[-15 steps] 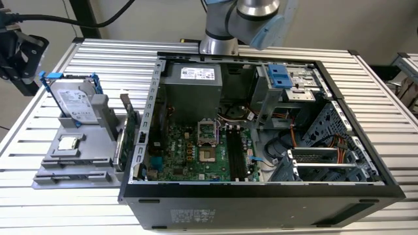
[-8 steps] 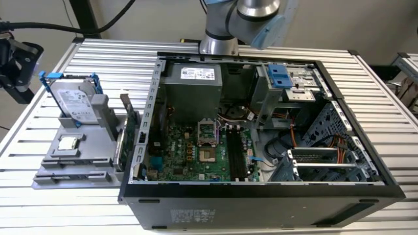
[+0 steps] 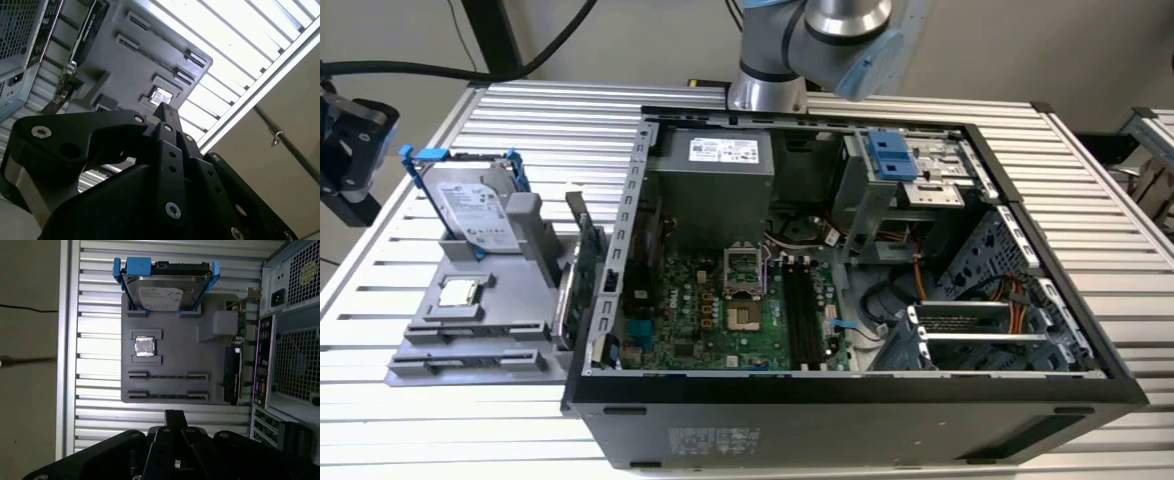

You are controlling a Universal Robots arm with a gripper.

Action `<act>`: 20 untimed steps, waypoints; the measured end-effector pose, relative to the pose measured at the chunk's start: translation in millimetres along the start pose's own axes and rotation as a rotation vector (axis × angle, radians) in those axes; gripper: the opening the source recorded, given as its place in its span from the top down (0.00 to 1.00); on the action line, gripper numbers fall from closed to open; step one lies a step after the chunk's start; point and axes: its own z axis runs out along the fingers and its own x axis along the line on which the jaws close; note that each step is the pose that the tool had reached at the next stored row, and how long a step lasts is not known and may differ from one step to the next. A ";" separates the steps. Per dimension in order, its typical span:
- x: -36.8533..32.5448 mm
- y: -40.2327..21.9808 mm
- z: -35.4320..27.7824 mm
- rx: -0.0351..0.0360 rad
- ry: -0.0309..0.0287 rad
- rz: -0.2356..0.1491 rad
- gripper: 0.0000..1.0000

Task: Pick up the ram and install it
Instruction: 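Pick up the ram and move it above insertion slot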

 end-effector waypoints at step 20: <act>0.0 0.0 0.0 0.0039 0.0037 -0.052 1.00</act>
